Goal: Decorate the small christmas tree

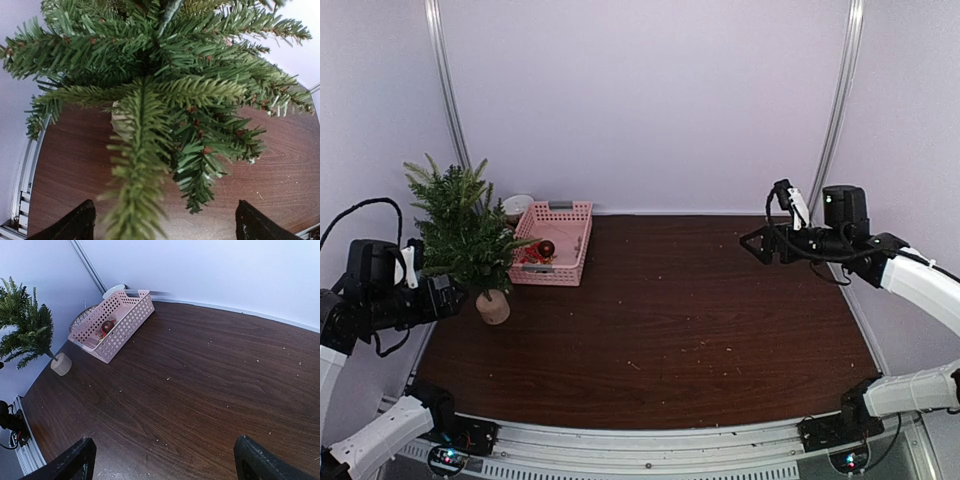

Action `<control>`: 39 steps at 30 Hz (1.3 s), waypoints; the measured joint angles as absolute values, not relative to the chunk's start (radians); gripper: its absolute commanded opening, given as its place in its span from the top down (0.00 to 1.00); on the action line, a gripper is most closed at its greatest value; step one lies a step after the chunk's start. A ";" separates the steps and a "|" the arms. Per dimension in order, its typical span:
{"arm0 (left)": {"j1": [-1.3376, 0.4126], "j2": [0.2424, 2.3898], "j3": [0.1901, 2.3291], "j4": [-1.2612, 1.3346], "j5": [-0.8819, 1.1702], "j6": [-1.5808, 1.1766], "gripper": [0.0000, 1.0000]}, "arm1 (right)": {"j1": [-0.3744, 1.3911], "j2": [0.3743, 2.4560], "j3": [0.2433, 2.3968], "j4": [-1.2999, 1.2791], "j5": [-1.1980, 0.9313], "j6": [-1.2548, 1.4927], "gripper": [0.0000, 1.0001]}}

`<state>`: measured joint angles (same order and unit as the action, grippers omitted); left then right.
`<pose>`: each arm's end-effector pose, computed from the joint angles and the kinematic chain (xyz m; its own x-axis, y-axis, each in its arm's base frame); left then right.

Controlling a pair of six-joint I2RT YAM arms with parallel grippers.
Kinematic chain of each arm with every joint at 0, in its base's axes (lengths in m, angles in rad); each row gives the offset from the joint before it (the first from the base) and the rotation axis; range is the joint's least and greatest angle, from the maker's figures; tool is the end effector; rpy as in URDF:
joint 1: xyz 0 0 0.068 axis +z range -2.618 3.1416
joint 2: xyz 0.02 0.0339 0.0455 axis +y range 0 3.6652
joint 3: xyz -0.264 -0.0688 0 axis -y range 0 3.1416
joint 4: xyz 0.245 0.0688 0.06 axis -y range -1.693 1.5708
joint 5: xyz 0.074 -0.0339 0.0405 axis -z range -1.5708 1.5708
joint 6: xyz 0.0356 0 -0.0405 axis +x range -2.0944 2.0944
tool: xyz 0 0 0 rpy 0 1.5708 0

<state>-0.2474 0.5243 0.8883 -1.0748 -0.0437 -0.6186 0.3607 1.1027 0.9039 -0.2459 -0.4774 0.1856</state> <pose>0.0800 -0.0186 0.3175 -0.6386 -0.4362 -0.6339 -0.1937 0.8884 -0.4162 0.2265 0.1029 0.3141 -0.5251 -0.0229 -0.8508 -0.6152 0.7009 0.3609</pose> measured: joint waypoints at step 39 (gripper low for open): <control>-0.188 1.123 1.621 -0.913 -0.192 -0.282 0.57 | 0.432 1.166 0.910 -0.256 -0.532 0.156 0.01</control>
<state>-0.1883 1.1233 1.6207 -0.9127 -0.1917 -0.2825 0.4324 1.1664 0.9100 -0.2558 -0.5323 0.1562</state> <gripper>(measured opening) 0.441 0.995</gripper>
